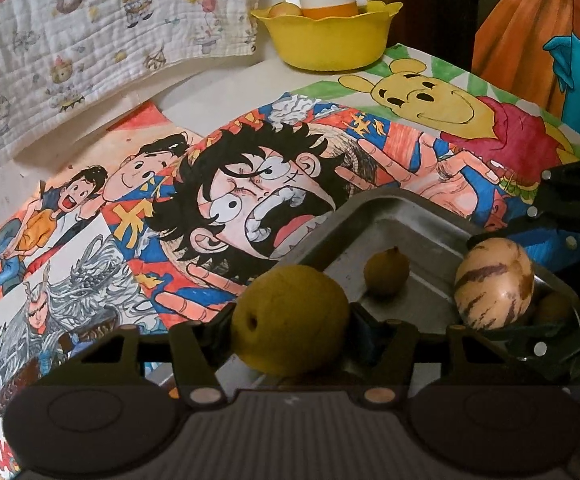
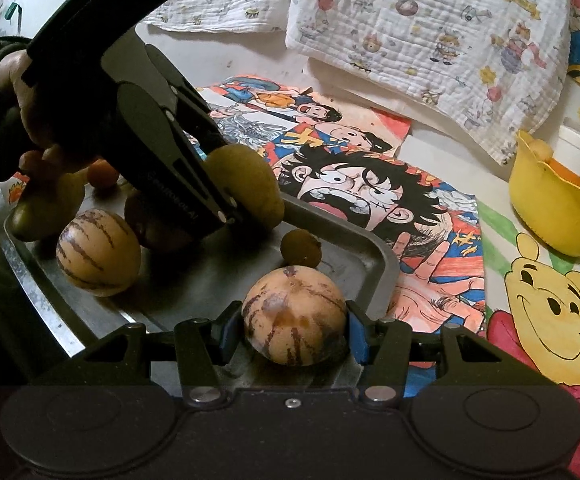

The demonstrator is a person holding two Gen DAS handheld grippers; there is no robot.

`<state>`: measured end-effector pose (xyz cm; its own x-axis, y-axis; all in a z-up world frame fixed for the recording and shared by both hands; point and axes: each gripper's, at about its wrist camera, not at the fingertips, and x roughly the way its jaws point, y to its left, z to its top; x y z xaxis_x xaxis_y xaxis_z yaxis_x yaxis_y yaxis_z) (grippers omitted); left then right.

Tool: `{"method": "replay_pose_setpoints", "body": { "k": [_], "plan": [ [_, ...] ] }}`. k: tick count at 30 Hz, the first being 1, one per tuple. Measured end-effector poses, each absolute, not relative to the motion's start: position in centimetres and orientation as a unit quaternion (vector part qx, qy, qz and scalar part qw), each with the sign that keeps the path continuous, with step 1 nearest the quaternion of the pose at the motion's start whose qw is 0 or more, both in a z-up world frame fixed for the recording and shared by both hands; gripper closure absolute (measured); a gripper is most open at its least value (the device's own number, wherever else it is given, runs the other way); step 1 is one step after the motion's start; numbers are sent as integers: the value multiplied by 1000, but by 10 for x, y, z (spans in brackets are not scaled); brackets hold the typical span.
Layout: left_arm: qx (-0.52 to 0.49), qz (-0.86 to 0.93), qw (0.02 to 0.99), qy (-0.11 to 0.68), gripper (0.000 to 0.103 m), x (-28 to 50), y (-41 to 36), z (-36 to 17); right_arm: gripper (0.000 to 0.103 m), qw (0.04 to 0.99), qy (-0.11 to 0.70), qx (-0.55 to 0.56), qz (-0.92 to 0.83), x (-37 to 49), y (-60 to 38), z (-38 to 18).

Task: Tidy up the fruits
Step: 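Lower the pear onto the tray and open the left tool while the right tool releases the striped fruit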

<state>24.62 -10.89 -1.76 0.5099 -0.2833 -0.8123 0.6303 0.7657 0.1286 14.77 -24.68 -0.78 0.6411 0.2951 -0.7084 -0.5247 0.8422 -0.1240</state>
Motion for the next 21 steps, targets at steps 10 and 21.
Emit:
{"method": "replay_pose_setpoints", "body": {
  "k": [10,21],
  "plan": [
    [209,-262,845,417,40,244,-107,-16,47,893,355,-159,227,147,-247,-9],
    [204,-259,854,402,24,236,-102,-3,42,901,351,-140,213,144,-250,-5]
  ]
}}
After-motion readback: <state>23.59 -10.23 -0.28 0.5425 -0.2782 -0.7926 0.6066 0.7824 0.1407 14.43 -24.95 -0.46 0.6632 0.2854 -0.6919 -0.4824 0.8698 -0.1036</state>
